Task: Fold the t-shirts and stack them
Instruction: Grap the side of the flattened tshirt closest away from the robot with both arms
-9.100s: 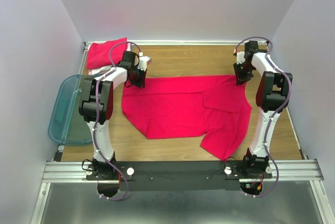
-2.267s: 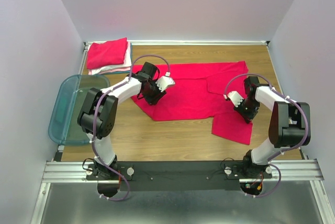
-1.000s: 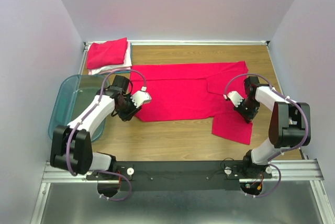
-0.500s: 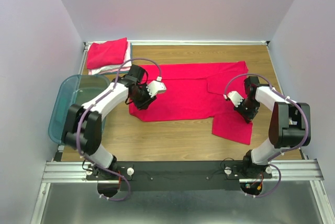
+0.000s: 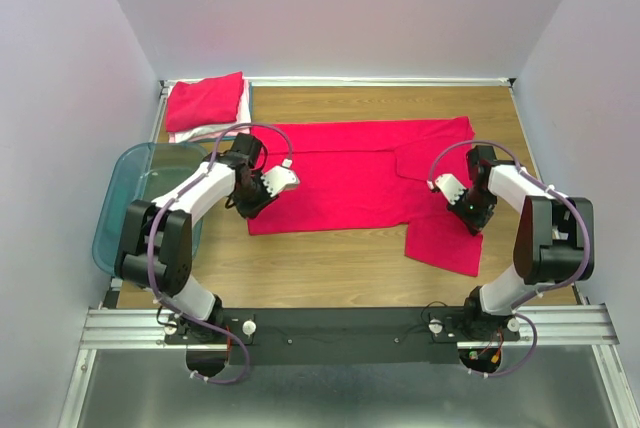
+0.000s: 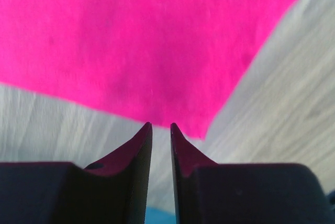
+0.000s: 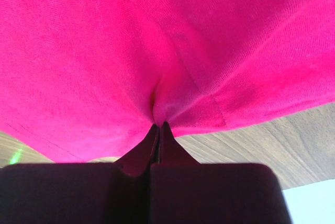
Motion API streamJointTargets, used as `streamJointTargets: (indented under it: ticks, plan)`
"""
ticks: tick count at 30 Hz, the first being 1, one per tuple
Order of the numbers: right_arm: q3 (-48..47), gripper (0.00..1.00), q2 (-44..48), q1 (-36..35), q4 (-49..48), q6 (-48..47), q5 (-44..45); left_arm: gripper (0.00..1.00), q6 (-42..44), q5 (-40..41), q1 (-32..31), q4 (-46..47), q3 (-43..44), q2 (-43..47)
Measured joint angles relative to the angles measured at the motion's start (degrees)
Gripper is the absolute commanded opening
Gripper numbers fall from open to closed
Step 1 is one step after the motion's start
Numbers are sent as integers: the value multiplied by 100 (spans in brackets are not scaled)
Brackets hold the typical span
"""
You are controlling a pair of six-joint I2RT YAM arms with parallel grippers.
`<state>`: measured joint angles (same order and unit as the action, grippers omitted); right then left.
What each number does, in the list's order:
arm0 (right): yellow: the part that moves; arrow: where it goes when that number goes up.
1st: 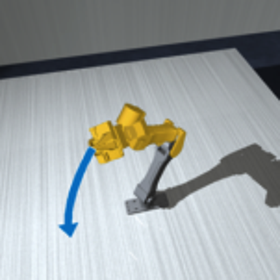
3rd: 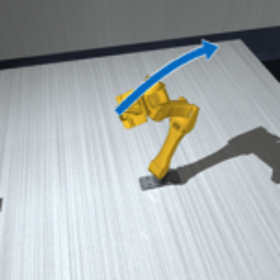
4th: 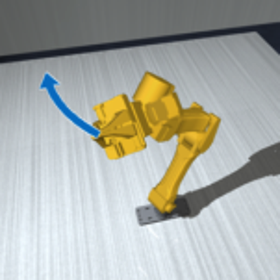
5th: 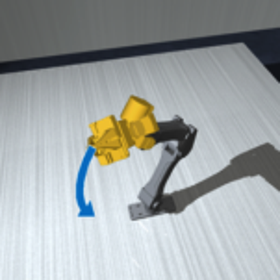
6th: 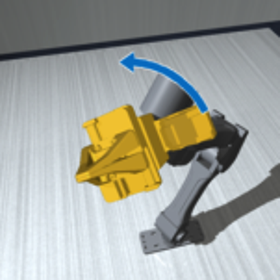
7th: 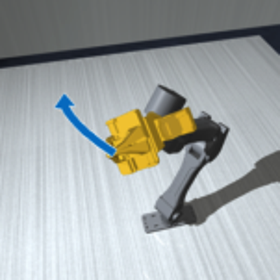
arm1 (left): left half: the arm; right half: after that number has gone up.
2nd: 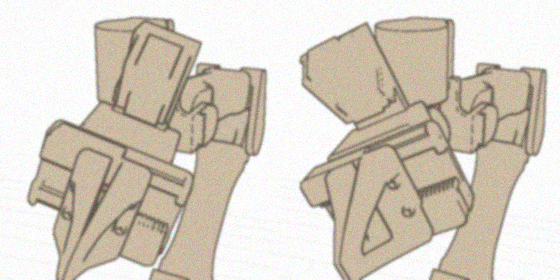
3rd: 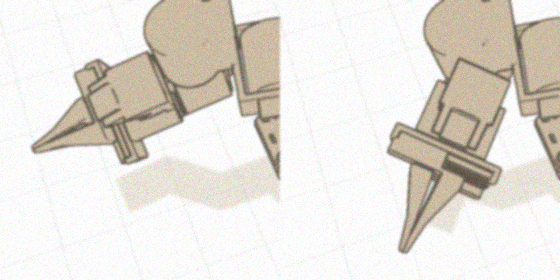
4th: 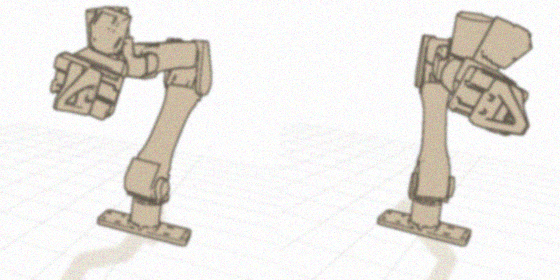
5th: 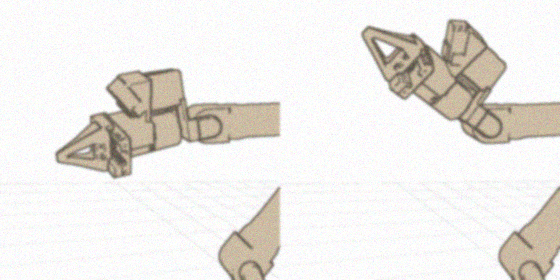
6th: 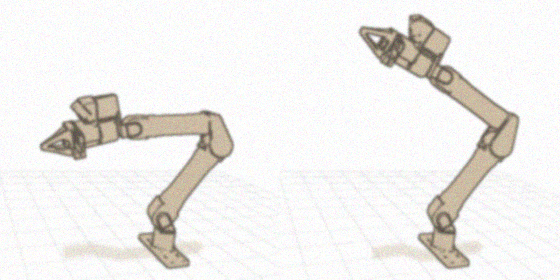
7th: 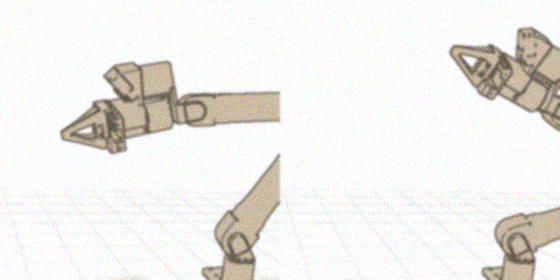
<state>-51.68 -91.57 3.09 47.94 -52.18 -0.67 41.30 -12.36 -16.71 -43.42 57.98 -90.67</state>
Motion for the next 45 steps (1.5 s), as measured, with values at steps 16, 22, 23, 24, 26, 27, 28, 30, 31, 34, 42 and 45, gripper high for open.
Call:
streamJointTargets:
  ticks: [16, 22, 23, 24, 26, 27, 28, 30, 31, 34, 42, 45]
  plan:
    - [2, 1, 317, 0, 170, -46, -13, 47, 938, -306, -229, -544, -625, 892]
    - [-2, 1, 498, 0, 260, -87, -83, 47, 960, -267, -431, -293, -863, 868]
    - [-4, 1, 520, 0, 275, -90, -96, 47, 966, -256, -431, -221, -883, 852]
    - [-15, 0, 535, 0, 295, -94, -109, 47, 973, -229, -431, -131, -916, 835]
    - [-46, 0, 542, 0, 317, -101, -120, 47, 984, -201, -431, -33, -964, 789]
    - [-61, 1, 540, 0, 326, -105, -122, 46, 994, -170, -431, 28, -999, 750]
    - [-66, 0, 540, 0, 332, -105, -125, 45, 999, -160, -431, 63, -1023, 715]
    - [-70, 1, 540, 0, 348, -114, -122, 38, 1025, -131, -431, 140, -1084, 647]
    - [-72, 0, 540, 0, 358, -127, -122, 36, 1040, -116, -431, 162, -1110, 619]
    - [-74, 0, 540, 0, 376, -142, -122, 22, 1102, -44, -431, 245, -1147, 555]
    - [-52, 1, 684, 0, 448, -173, -125, 0, 1196, 101, -431, 411, -1217, 601]
    - [11, 0, 833, 0, 474, -188, -131, 0, 1220, 129, -431, 435, -1268, 660]
